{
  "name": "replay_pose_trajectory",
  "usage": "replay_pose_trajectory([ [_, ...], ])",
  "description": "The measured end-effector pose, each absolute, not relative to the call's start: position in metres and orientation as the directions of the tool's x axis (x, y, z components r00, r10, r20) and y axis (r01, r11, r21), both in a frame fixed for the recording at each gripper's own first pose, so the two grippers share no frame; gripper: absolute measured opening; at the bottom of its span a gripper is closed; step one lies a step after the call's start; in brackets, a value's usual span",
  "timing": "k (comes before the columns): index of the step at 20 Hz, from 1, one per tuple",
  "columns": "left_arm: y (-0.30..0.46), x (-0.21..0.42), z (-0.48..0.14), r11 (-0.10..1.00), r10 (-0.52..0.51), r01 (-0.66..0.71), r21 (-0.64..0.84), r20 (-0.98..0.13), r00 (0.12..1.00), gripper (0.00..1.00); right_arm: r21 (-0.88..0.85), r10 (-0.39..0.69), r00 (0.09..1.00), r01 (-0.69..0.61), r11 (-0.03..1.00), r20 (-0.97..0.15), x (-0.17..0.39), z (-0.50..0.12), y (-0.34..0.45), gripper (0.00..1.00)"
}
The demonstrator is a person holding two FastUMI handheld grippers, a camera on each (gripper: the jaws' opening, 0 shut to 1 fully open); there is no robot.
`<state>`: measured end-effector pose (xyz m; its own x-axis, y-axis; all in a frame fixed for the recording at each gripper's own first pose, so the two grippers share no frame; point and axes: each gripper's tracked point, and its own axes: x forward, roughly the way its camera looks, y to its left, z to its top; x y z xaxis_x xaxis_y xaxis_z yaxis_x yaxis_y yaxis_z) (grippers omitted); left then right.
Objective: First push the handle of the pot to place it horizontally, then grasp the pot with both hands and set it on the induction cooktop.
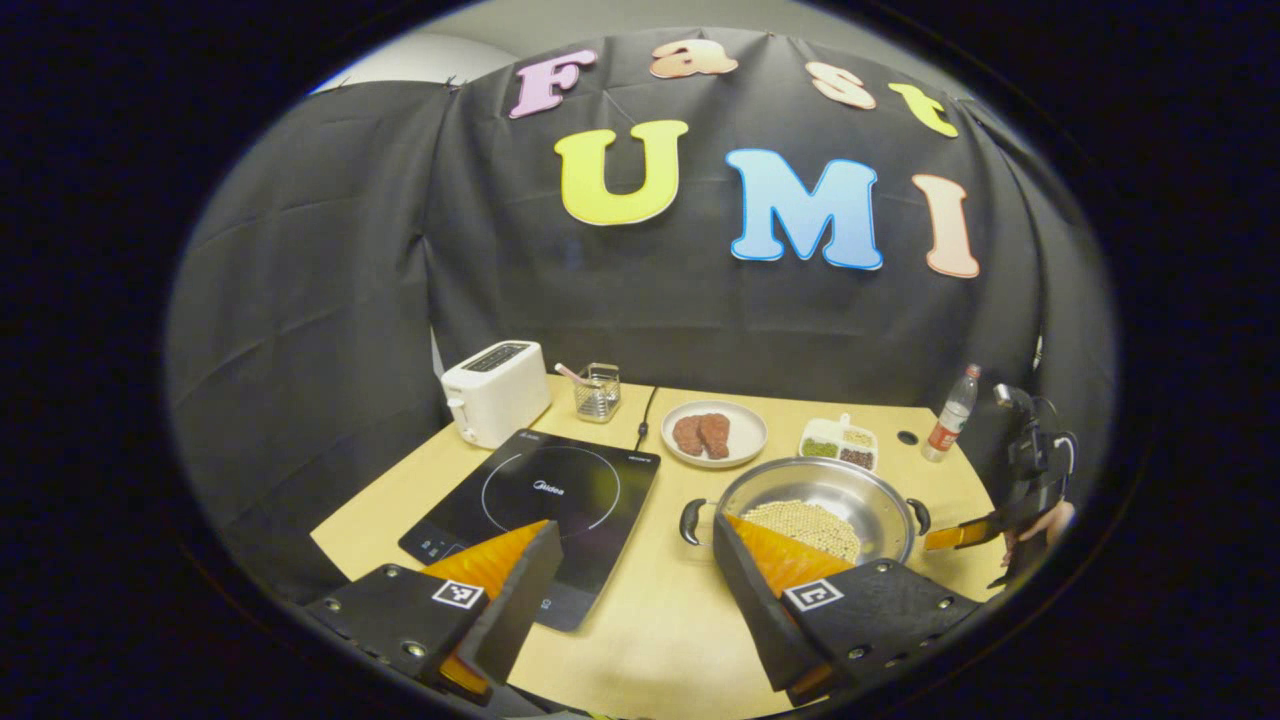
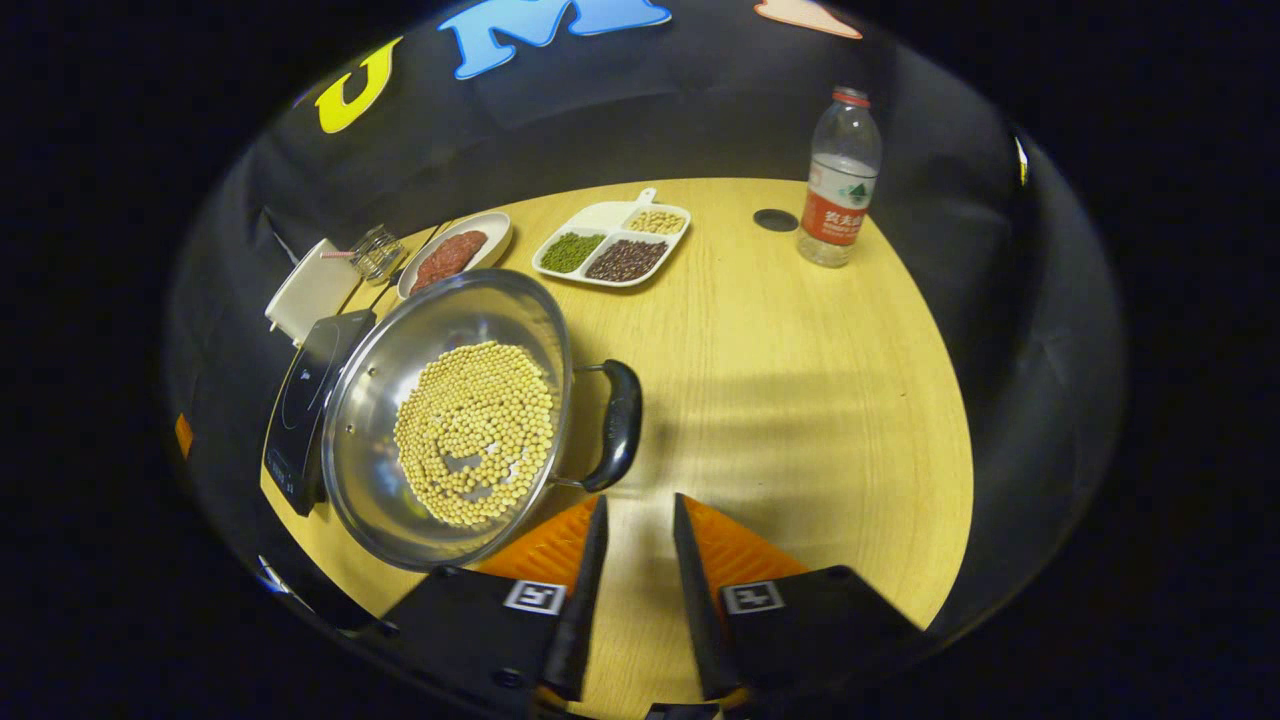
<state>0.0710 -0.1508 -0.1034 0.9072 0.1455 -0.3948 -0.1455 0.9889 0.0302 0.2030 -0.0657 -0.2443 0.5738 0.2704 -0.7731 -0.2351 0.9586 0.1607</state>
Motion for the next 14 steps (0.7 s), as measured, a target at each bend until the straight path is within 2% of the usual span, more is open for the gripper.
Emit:
replay_pose_trajectory([
  [2, -0.156, 0.089, -0.11, 0.998, 0.056, -0.061, 0.003, -0.406, 0.912, 0.93, 0.194, 0.262, 0.609, -0.176, 0.965, -0.748, 0.204, -0.232, -0.074, 1.0],
  [3, -0.157, 0.098, -0.115, 1.0, 0.013, -0.02, -0.012, -0.416, 0.909, 0.93, 0.226, 0.27, 0.629, -0.151, 0.962, -0.729, 0.207, -0.223, -0.074, 1.0],
  [4, -0.159, 0.108, -0.122, 0.999, -0.031, 0.02, -0.03, -0.426, 0.904, 0.93, 0.263, 0.283, 0.645, -0.13, 0.956, -0.71, 0.206, -0.214, -0.071, 0.94],
  [5, -0.165, 0.12, -0.132, 0.997, -0.072, 0.057, -0.048, -0.436, 0.897, 0.93, 0.292, 0.292, 0.657, -0.113, 0.95, -0.695, 0.209, -0.207, -0.067, 0.98],
  [6, -0.171, 0.131, -0.141, 0.993, -0.117, 0.098, -0.066, -0.444, 0.888, 0.93, 0.315, 0.299, 0.668, -0.101, 0.944, -0.681, 0.211, -0.202, -0.063, 0.93],
  [7, -0.177, 0.14, -0.153, 0.987, -0.162, 0.136, -0.089, -0.465, 0.871, 0.93, 0.333, 0.303, 0.684, -0.092, 0.938, -0.664, 0.216, -0.196, -0.059, 0.98],
  [8, -0.183, 0.151, -0.162, 0.979, -0.202, 0.164, -0.119, -0.482, 0.853, 0.93, 0.354, 0.309, 0.694, -0.083, 0.932, -0.65, 0.221, -0.193, -0.055, 0.98],
  [9, -0.188, 0.162, -0.17, 0.972, -0.234, 0.184, -0.149, -0.49, 0.84, 0.93, 0.373, 0.319, 0.692, -0.077, 0.925, -0.648, 0.224, -0.193, -0.049, 0.93],
  [10, -0.192, 0.172, -0.179, 0.964, -0.262, 0.198, -0.179, -0.501, 0.825, 0.89, 0.39, 0.326, 0.691, -0.069, 0.918, -0.646, 0.228, -0.194, -0.044, 0.98],
  [11, -0.193, 0.18, -0.191, 0.959, -0.279, 0.206, -0.194, -0.517, 0.809, 0.89, 0.396, 0.327, 0.692, -0.065, 0.916, -0.644, 0.232, -0.196, -0.04, 0.98],
  [14, -0.195, 0.205, -0.223, 0.95, -0.311, 0.232, -0.209, -0.56, 0.768, 0.96, 0.391, 0.333, 0.684, -0.076, 0.917, -0.649, 0.242, -0.205, -0.03, 0.98],
])
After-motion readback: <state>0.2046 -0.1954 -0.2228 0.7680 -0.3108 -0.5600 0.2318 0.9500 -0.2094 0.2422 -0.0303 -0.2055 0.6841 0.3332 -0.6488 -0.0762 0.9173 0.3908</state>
